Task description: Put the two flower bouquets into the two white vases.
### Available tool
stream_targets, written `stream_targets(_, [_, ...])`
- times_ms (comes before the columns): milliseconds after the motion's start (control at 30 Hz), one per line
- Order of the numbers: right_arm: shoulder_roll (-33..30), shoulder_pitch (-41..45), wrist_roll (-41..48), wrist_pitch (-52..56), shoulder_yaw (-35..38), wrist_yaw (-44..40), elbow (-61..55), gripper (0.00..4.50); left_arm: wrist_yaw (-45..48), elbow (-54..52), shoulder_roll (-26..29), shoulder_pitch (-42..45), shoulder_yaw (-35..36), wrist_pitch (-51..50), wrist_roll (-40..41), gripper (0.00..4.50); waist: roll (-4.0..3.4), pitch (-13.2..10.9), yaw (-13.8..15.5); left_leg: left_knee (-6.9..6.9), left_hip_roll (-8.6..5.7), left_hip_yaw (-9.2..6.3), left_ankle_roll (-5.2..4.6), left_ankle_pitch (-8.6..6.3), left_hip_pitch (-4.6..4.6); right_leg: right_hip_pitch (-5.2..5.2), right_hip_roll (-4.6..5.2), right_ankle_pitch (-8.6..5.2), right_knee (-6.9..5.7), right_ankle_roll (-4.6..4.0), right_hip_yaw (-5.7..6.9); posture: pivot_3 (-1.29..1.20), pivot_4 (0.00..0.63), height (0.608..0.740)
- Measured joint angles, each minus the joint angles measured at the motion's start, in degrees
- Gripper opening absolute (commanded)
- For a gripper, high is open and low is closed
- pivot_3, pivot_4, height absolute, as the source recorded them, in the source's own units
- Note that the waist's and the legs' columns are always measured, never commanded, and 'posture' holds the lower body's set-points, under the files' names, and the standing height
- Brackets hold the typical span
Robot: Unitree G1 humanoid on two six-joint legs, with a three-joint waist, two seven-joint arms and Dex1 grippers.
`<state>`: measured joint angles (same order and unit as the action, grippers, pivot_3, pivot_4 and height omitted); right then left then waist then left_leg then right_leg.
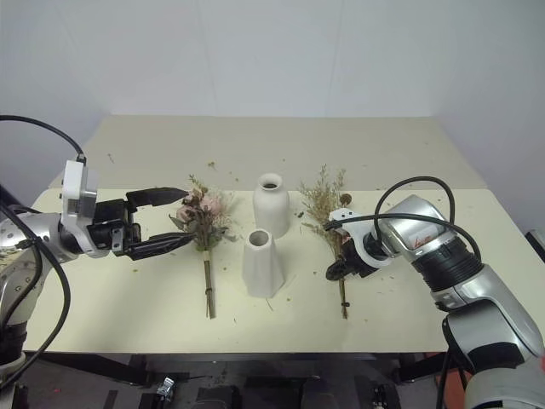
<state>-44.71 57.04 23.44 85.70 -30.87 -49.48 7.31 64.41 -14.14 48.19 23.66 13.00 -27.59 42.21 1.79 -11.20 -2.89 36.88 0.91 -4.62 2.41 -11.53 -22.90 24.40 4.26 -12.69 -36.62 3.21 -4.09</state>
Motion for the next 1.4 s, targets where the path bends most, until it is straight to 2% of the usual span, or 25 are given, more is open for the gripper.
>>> stream_targets(133, [0.47,0.15,-1.12,-0.62,-0.13,0.92,1.48,0.22,0.35,0.04,-0.29,0.18,-0.4,0.0,-0.16,4.5,0.0,0.0,0.05,0.0,0.01,0.0,0.0,0.0,0.04,-0.01,-0.01,0.0,-0.03,0.0,0.0,0.0,0.15,0.74])
stream_targets(167, [0.8,0.15,-1.26,-0.61,0.23,1.21,2.0,0.03,0.4,0.07,-0.31,0.18,-0.4,0.0,-0.17,4.5,0.0,0.0,0.01,0.0,0.02,-0.01,0.0,0.0,0.06,-0.01,-0.02,0.0,-0.04,0.0,0.0,0.0,0.15,0.74])
stream_targets(300, [2.82,0.59,-2.1,-0.31,3.67,4.05,5.88,0.03,0.71,0.54,-0.32,0.18,-0.39,0.06,-0.4,4.5,0.0,0.0,-0.18,0.02,0.01,0.0,0.0,0.0,0.1,-0.05,-0.03,0.0,-0.08,0.01,-0.01,0.0,0.15,0.74])
stream_targets(433, [5.12,2.33,-4.69,-3.04,12.99,10.42,12.49,0.03,1.17,1.64,-0.31,0.34,-0.4,0.06,-0.6,4.5,-0.01,-0.01,-0.25,0.01,0.0,0.0,0.0,0.0,-0.02,0.06,-0.02,0.02,-0.06,-0.02,-0.01,0.0,0.15,0.74])
stream_targets(633, [9.55,3.77,-4.6,-24.15,33.28,18.0,13.72,0.03,2.16,3.95,-0.27,3.23,-0.55,0.02,-0.65,4.5,-0.01,-0.01,-0.42,-0.04,0.0,-0.01,0.0,0.0,-0.08,0.1,-0.02,0.1,-0.03,-0.13,0.0,0.0,0.15,0.74])
stream_targets(767, [17.54,5.92,-1.59,-35.81,42.16,20.99,13.79,0.03,2.46,6.57,0.31,7.72,-1.91,-2.73,-0.64,4.5,-0.01,-0.01,-1.26,-0.02,0.01,-0.01,-0.01,0.01,0.0,0.07,-0.04,0.11,-0.11,-0.08,-0.03,0.0,0.15,0.74])
stream_targets(1067, [30.98,9.35,0.75,-51.88,42.6,20.59,12.92,0.03,-1.66,8.25,1.23,12.58,-4.34,-11.38,-1.59,4.5,-0.06,-0.04,-1.51,-0.07,0.02,-0.04,-0.01,0.01,-0.02,0.12,-0.05,0.28,-0.15,-0.36,-0.04,0.0,0.15,0.74])
stream_targets(1400, [34.22,9.1,-0.55,-57.05,37.66,16.98,15.46,0.03,-8.58,5.01,1.47,13.54,-4.3,-18.69,-1.58,4.5,-0.06,-0.04,-1.17,-0.07,0.03,-0.06,0.0,0.01,0.0,0.11,-0.06,0.29,-0.17,-0.38,-0.01,0.0,0.15,0.74])
